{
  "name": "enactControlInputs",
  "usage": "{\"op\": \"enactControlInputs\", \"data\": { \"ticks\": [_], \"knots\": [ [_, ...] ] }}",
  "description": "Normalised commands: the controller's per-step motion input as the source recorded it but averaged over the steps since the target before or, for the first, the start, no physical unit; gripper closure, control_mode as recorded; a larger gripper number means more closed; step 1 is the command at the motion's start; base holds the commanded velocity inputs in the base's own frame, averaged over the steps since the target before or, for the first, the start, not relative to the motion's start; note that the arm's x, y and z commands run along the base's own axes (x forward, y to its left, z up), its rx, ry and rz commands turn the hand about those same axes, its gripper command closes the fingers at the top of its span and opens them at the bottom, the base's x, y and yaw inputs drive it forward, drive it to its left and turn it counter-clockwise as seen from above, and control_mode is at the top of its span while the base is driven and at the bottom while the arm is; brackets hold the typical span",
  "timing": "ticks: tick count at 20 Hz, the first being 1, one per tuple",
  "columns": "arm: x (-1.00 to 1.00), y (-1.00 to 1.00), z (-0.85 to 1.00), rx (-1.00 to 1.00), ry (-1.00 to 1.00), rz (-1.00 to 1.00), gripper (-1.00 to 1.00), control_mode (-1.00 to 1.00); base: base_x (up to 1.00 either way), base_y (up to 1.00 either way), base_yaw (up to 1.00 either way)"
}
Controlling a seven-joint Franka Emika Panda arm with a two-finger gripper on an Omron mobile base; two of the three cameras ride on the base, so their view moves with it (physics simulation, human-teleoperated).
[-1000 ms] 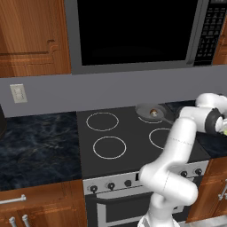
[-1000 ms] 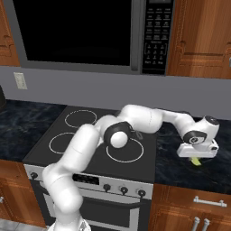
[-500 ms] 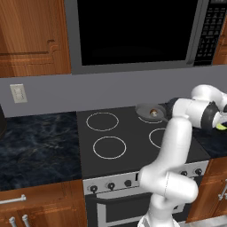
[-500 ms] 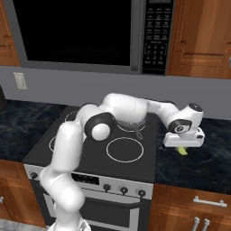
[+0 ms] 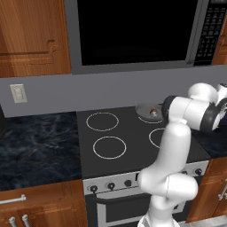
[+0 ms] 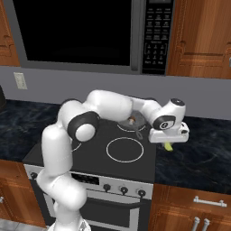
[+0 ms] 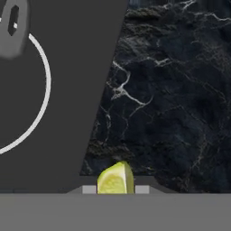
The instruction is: Put the mushroom and lemon wedge in the pan. Then turn on the rear right burner and set the heat to medium.
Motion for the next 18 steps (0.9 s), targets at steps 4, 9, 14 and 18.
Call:
{"op": "enactControlInputs", "data": {
  "ticks": [4, 9, 14, 18],
  "knots": [
    [0.0, 0.63, 0.0, 0.0, 0.0, 0.0, 1.0, -1.0, 0.0, 0.0, 0.0],
    [0.0, 0.64, 0.0, 0.0, 0.0, 0.0, 1.0, -1.0, 0.0, 0.0, 0.0],
    [-0.03, 0.42, 0.0, 0.02, -0.11, 0.0, 1.0, -1.0, 0.0, 0.0, 0.0],
    [0.0, 0.45, 0.19, 0.0, -0.15, 0.0, 1.0, -1.0, 0.0, 0.0, 0.0]
  ]
}}
